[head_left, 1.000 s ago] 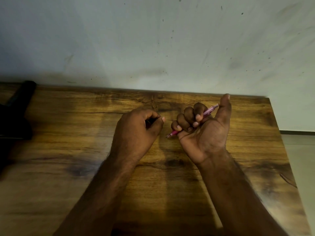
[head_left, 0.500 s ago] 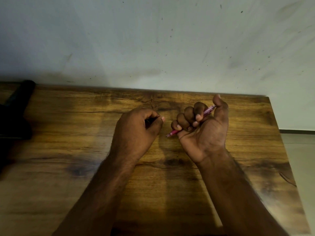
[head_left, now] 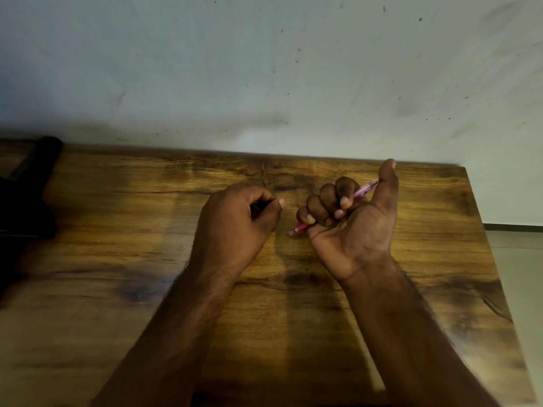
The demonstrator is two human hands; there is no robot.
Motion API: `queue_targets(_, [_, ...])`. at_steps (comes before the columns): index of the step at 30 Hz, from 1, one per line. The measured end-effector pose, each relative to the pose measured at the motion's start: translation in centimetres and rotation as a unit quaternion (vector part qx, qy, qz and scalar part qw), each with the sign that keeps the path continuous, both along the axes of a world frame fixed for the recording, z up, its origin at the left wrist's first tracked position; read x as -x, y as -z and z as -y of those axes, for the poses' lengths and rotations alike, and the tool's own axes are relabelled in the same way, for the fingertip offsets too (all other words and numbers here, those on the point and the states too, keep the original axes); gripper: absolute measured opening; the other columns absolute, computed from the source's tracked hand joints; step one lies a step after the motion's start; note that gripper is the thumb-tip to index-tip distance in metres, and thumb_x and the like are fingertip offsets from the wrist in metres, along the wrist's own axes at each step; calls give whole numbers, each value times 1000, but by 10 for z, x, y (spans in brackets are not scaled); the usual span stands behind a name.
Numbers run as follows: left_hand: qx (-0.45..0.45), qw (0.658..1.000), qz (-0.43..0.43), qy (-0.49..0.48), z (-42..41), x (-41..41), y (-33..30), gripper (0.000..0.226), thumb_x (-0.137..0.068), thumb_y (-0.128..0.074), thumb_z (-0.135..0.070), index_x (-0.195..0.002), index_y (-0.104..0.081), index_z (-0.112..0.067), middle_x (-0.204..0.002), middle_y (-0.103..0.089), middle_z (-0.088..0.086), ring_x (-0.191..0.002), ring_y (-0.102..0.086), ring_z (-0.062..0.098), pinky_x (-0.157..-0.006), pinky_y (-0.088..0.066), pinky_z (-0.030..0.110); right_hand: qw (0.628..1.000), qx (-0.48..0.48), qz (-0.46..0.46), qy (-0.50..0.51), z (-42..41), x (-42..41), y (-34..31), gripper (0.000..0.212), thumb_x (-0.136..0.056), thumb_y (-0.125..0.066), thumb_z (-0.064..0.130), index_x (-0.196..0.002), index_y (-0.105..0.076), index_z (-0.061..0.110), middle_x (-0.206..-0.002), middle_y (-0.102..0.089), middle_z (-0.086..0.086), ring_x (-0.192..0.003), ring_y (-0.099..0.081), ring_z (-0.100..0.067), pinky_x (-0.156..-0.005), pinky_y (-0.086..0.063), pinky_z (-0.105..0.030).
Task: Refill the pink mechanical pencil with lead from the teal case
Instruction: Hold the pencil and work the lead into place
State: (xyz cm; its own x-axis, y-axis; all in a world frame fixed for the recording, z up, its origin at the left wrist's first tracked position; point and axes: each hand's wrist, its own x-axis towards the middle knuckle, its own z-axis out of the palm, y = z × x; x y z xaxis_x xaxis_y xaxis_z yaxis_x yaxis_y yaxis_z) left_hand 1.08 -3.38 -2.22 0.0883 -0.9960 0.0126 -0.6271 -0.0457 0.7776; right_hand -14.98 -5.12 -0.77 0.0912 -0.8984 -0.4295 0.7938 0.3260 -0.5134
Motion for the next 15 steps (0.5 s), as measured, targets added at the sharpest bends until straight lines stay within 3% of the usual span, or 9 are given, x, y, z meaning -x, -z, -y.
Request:
queue_targets(3, [1,1000,-1,-2,0,0,0,12,-93,-72,-40,-88,-77,-30,-76,-70,-17,-72,-65,-3,-62,-53,19,1000,5,-2,-1,0,-1,1,69,-98,-42,64,-52,-42,13,-47,-27,0,-47,-23,-16,-55,-31,-32])
queue_targets(8, [5,1000,4,-4,0,0,1,11,-93,-73,-40,-88,-77,-30,-76,-70,-18,-75,-65,-3,-62,-51,17,1000,7,2,-1,-1,-1,0,76,-94,-38,76,-51,-40,13,-47,-24,0,-48,-19,-16,-54,-30,-32])
queue_targets(15, [7,1000,5,-4,0,0,1,13,-92,-72,-41,-88,-77,-30,-76,-70,-17,-71,-65,-3,-62,-52,19,1000,12,-2,-5,0,-1,-1,74,-98,-40,68,-50,-41,12,-46,-26,-1,-47,-22,-16,-56,-30,-32])
